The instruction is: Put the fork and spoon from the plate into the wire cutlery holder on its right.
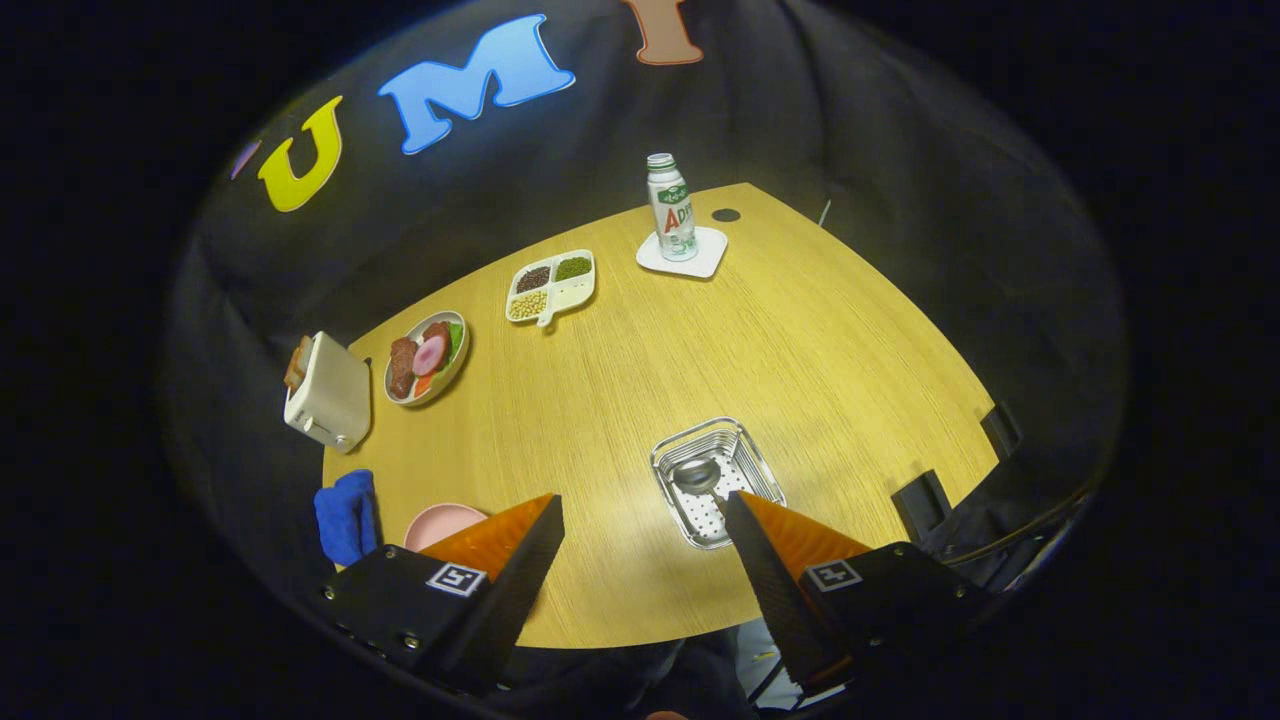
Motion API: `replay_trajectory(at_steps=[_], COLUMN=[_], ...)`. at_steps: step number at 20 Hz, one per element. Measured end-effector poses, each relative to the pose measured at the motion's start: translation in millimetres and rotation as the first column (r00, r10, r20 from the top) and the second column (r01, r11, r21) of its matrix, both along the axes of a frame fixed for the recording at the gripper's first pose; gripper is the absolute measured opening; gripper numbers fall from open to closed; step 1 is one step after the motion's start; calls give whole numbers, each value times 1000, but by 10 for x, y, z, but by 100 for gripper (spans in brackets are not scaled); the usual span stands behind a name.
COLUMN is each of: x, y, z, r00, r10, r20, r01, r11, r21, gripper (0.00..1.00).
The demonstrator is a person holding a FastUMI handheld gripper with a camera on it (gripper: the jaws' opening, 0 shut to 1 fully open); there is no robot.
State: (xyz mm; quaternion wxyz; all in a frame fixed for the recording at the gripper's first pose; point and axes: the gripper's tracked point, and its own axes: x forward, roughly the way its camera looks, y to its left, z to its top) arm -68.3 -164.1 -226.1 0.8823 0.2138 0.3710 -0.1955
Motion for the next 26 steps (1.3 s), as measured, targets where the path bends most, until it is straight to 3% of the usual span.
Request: replay_trajectory(at_steps=[14, 26], x=[340, 572], y=[751, 1593], z=[-49, -422], r00=[986, 928], r10=[169, 360], r20=[-13, -95], r01=[-169, -355], r11=[985, 933], r21=[27, 66], gripper=[100, 100])
